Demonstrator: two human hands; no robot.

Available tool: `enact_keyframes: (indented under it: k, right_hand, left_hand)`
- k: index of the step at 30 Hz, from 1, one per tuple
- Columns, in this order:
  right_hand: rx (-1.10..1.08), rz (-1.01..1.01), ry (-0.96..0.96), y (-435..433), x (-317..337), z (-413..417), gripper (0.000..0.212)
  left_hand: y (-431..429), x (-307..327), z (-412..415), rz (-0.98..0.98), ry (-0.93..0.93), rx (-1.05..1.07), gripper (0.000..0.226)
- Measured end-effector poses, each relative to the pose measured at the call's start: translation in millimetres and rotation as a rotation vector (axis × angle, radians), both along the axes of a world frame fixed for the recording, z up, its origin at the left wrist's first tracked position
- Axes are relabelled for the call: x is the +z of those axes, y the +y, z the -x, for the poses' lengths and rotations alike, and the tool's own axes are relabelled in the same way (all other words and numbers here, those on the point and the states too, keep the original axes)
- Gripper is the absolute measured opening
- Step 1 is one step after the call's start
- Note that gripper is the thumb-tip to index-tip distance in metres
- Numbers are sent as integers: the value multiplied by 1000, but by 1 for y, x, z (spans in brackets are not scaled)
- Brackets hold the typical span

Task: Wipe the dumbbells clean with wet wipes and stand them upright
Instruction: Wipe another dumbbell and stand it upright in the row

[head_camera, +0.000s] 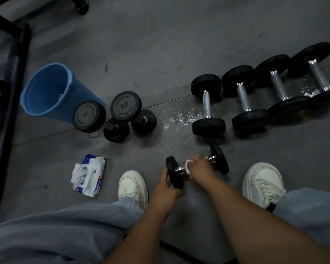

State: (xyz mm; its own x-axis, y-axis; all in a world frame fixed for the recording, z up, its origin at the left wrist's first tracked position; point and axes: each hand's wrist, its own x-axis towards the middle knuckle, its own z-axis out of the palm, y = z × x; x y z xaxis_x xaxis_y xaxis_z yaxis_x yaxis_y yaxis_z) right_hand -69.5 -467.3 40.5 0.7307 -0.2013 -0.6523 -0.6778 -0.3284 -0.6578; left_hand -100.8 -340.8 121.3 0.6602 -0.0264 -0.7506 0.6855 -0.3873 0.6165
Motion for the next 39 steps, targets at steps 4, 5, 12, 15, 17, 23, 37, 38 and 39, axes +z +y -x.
enact_keyframes:
  k: [4, 5, 12, 15, 17, 23, 37, 38, 39]
  right_hand:
    - [-102, 74, 90, -5, 0, -5, 26]
    - [-45, 82, 127, -3, -3, -5, 29]
    - [-137, 19, 83, 3, -2, -2, 30]
    - [-111, -140, 87, 5, 2, 1, 29]
    - [-261, -256, 41, 4, 5, 0, 30]
    - [-171, -276, 110, 7, 3, 7, 20]
    - [-528, -511, 442, 11, -23, 39, 9]
    - [-616, -521, 411, 8, -21, 36, 9]
    - [-706, -569, 393, 5, -18, 32, 12]
  left_hand:
    - [2, -2, -1, 5, 18, 22, 85]
    - [2, -1, -1, 10, 21, 28, 86]
    - [-2, 5, -1, 25, 10, 33, 78]
    - [-4, 7, 0, 35, 2, 42, 76]
    - [-4, 8, 0, 41, -5, 40, 78]
    - [-3, 5, 0, 26, -8, 53, 78]
    - [-2, 3, 1, 14, -12, 28, 76]
    - [-2, 3, 1, 15, -9, 33, 77]
    - [-2, 3, 1, 14, -9, 34, 77]
